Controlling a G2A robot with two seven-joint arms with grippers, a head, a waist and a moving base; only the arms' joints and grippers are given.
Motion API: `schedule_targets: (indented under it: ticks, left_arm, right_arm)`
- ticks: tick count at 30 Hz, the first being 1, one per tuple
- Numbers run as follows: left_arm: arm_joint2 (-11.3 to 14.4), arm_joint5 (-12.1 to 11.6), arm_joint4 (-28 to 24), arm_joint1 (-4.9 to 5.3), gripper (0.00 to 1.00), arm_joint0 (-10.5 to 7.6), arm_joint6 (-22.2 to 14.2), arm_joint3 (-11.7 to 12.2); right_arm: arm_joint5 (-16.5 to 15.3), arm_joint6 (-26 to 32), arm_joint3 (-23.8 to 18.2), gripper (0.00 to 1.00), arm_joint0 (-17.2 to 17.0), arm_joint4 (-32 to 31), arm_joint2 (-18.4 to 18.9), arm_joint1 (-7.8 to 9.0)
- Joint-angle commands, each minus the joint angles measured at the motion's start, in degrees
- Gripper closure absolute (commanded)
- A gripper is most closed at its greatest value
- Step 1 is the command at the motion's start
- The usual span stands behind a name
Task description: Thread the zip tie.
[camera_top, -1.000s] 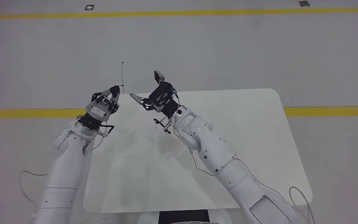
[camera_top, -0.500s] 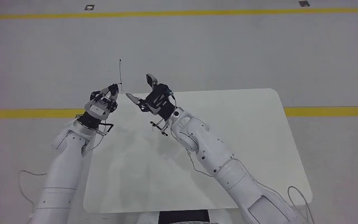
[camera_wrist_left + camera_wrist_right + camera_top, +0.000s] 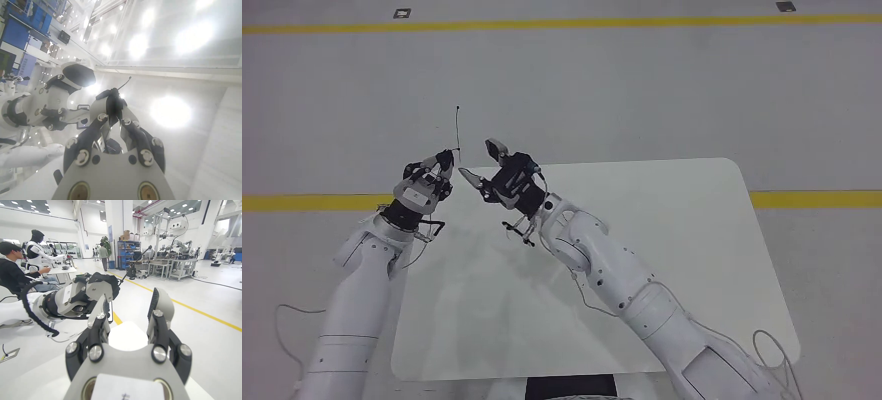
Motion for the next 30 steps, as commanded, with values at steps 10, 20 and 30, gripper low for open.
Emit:
schedule_targets:
  ticks: [10, 20, 30]
  left_arm:
    - [0.00, 0.00, 0.00, 0.00, 1.00, 0.00, 0.00, 0.00]
    - [0.00, 0.00, 0.00, 0.00, 1.00, 0.00, 0.00, 0.00]
    - [0.00, 0.00, 0.00, 0.00, 1.00, 0.00, 0.00, 0.00]
  right_arm:
    - [0.21, 0.25, 0.24, 0.60, 0.47, 0.08, -0.54, -0.41]
    - [0.32, 0.63, 0.37, 0.65, 0.72, 0.18, -0.84, -0.73]
    - [0.94, 1.01, 0.97, 0.72, 1.05, -0.01, -0.95, -1.03]
